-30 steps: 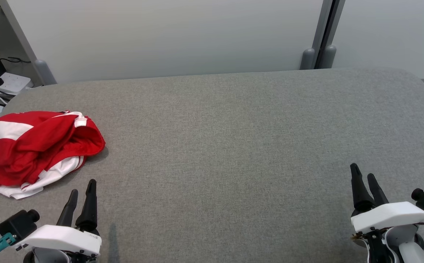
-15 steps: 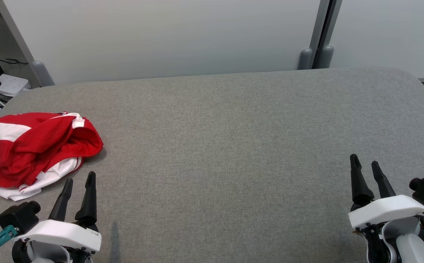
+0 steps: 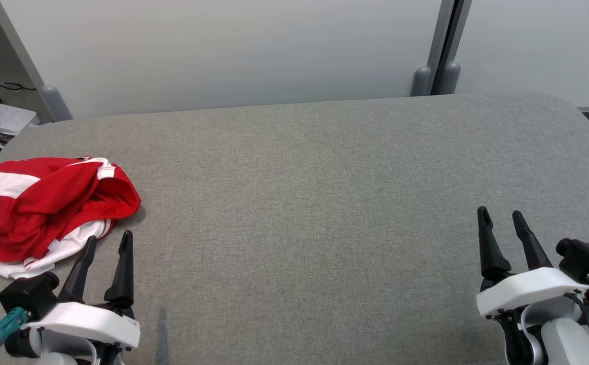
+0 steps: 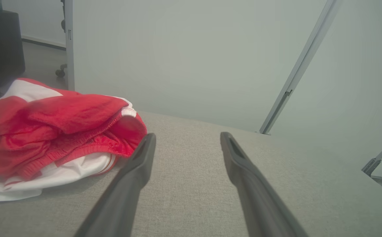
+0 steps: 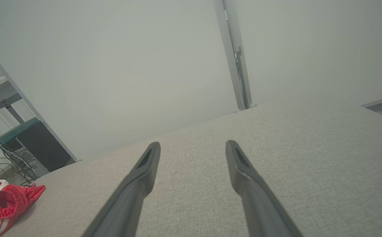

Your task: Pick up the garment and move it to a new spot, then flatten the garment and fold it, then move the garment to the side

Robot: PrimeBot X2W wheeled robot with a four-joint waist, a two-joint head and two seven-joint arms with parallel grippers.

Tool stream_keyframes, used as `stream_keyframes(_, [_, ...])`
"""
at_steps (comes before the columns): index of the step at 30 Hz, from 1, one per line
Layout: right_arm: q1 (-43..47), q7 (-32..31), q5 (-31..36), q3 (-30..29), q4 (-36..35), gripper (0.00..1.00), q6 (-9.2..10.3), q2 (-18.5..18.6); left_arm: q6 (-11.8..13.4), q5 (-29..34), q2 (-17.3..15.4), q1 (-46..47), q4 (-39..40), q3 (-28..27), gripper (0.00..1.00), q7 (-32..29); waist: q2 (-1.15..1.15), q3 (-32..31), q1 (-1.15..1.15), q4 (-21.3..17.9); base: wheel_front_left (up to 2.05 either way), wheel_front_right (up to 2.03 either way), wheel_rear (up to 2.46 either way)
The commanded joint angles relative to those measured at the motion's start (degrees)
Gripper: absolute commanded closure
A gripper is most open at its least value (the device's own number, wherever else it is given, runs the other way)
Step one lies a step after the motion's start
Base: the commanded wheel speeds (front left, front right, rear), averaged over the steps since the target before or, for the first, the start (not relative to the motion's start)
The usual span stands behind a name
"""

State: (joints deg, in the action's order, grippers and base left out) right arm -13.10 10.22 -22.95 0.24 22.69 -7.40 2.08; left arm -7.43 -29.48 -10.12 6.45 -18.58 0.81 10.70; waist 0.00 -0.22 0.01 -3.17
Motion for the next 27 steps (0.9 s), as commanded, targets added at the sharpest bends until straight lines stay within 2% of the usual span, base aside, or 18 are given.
stream_keyframes(1, [-2.3, 1.2, 1.8, 1.3, -1.8, 0.00, -0.07, 0.5, 0.0, 1.8, -1.8, 3.7, 1.6, -1.6, 0.00, 0.7, 0.00, 0.0, 0.00, 0.0, 0.00, 0.00, 0.00])
stream_keyframes(22, [-0.8, 4.7, 16.0, 0.8, -2.0, 0.00, -0.09, 0.8, -0.1, 16.4, -2.0, 3.4, -2.0, -5.3, 0.00, 4.2, 0.00, -0.2, 0.00, -1.0, 0.00, 0.00, 0.00])
stream_keyframes(27, [-0.5, 4.8, 15.8, 0.4, 0.4, 0.00, -0.09, 0.8, -0.1, 16.6, -1.8, 2.9, -2.6, -5.6, 0.00, 4.3, 0.00, -0.2, -0.01, -1.0, 0.00, 0.00, 0.00])
